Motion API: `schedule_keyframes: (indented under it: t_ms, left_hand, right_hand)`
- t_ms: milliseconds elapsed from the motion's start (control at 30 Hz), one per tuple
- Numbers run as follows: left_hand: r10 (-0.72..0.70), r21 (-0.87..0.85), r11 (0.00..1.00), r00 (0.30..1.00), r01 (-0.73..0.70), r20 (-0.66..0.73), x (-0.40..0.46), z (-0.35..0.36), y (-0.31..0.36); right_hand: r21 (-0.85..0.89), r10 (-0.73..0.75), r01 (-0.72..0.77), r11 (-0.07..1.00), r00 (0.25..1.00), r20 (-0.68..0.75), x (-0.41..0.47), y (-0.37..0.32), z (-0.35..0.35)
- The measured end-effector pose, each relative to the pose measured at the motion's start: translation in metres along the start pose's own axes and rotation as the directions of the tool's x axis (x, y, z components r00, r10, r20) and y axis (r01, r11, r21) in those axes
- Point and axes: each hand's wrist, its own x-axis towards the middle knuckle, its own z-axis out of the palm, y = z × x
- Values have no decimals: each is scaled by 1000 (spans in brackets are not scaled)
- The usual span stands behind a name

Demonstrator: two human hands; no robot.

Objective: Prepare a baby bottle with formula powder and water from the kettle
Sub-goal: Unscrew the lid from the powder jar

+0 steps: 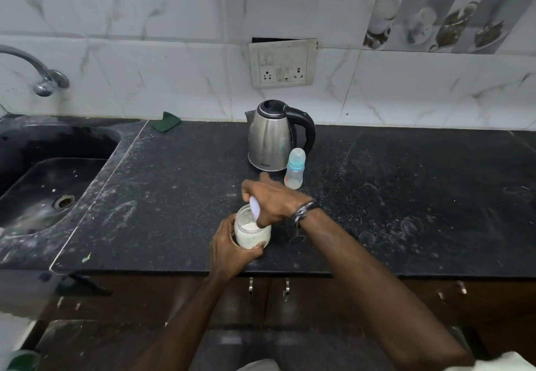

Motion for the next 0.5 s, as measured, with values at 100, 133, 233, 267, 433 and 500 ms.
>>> schedule_keyframes:
  t_ms: [100,133,233,267,433,500]
  left_hand:
    - [20,23,1000,1000,-20,-8,-1,0,4]
    - [24,29,999,1000,-24,-13,-1,0,4]
    - [27,31,999,999,-27,-20,-1,1,3]
    - [29,28,999,999,-28,-20,-1,1,3]
    - [45,31,999,999,-44,-26,-2,1,1]
    - [44,36,998,999,-43,-32,-2,1,1]
  right_hand:
    - [48,136,-133,990,990,-49,-9,26,-5]
    - [43,180,-178,983,983,-43,-12,34,-4]
    - [-25,289,-289,957,957,-21,-18,51,12]
    - [-52,305,-306,951,952,-21,-19,54,21]
    - [-34,322,-322,946,947,-13,-21,63,65]
    - [-21,318,-318,948,948,-26,-21,67,79]
